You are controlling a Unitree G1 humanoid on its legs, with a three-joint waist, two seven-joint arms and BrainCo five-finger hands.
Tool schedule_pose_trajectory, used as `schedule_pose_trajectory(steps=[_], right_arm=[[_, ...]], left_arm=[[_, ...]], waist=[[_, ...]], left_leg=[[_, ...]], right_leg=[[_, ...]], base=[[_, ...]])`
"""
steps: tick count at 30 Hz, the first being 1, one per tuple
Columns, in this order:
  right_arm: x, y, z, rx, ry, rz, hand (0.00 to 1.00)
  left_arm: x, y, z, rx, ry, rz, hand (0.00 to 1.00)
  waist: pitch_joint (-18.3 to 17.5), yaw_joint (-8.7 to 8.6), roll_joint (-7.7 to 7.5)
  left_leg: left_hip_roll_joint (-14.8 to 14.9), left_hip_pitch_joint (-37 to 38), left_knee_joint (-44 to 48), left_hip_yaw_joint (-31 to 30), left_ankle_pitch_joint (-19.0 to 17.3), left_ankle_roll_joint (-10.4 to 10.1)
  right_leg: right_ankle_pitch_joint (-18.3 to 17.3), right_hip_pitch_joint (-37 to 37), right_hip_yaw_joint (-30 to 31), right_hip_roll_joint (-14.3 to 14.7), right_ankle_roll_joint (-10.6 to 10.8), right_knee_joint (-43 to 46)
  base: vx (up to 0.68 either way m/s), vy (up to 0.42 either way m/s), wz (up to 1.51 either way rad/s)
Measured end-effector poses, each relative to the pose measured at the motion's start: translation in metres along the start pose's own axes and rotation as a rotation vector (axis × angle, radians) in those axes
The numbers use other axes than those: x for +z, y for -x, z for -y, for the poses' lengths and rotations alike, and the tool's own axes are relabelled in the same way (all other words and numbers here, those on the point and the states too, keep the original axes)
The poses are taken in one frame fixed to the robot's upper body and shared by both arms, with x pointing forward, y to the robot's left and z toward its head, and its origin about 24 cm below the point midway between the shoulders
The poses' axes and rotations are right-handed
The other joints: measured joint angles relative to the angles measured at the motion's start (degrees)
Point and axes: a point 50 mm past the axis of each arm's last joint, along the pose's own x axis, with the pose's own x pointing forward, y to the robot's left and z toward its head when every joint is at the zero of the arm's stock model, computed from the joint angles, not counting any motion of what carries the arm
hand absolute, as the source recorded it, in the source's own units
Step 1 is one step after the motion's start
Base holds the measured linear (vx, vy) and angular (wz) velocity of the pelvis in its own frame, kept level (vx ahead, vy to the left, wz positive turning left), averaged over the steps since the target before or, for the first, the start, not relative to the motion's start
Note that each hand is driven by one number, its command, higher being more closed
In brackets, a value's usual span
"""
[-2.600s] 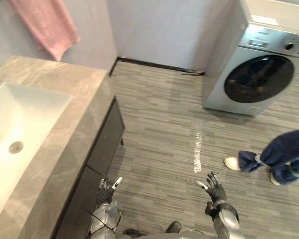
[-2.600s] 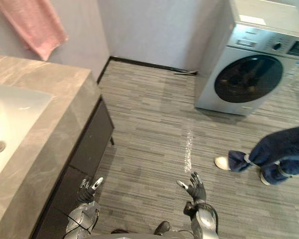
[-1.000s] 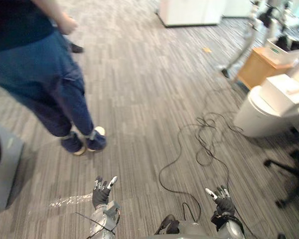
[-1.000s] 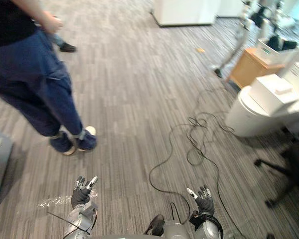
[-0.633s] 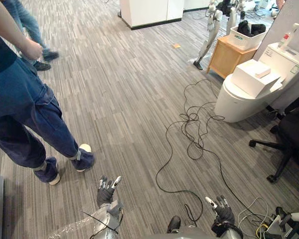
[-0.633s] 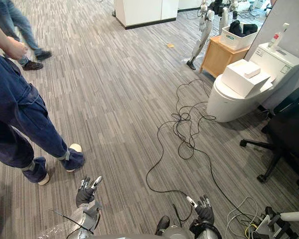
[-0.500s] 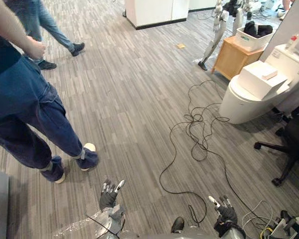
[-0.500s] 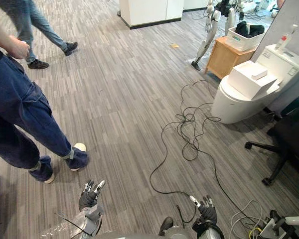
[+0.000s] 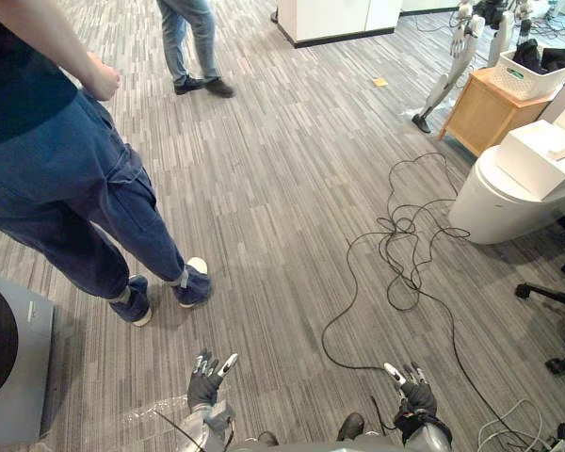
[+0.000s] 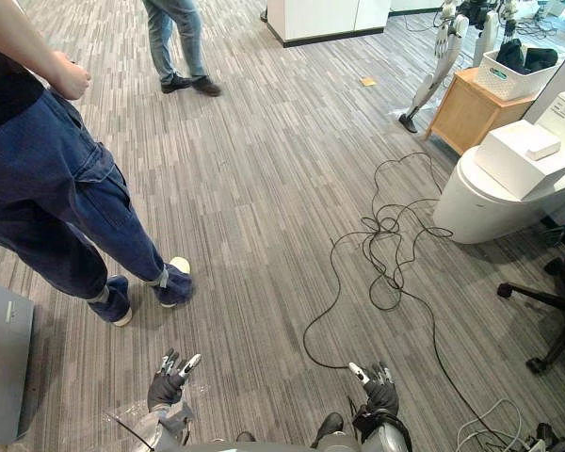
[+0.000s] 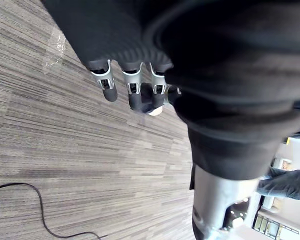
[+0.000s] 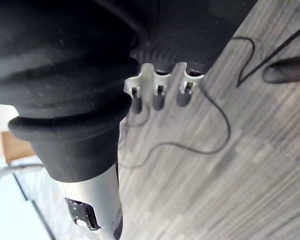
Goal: Organize washtable
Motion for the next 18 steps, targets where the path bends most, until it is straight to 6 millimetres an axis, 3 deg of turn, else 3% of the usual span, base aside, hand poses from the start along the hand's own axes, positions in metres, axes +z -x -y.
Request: schedule_pose_trajectory(steps=[2,3,18], right_arm=[[0.0,0.0,-0.001,0.005,0.01,-0.003,0.0],[-0.006,0.001,-0.005,0.024,0.035,-0.028,0.0],[-0.012,0.004,0.0,0.018,0.106,-0.052,0.0]], left_arm=[[-0.002,0.001,-0.001,0.004,-0.001,-0.007,0.0],[-0.012,0.004,-0.007,0.026,-0.01,-0.057,0.0],[-0.016,0.005,-0.011,0.034,-0.065,-0.076,0.0]], waist=[[-0.2,0.35,-0.32],[-1.3,1.42,-1.67],[-1.2,1.28,-1.51]], left_leg=[[-0.1,0.1,0.0,0.3,0.0,0.0],[-1.7,-0.1,-0.8,0.2,1.0,1.4],[-2.0,-0.8,-2.4,-1.3,2.9,2.0]], right_leg=[[0.6,0.1,0.8,0.0,-0.1,-0.7],[2.4,-0.4,2.0,-0.4,-0.1,-2.0],[2.6,-1.0,1.2,-0.5,-0.4,-1.3]], base=[[-0.04,0.049,-0.09],[-0.03,0.039,-0.05],[-0.01,0.007,0.05]])
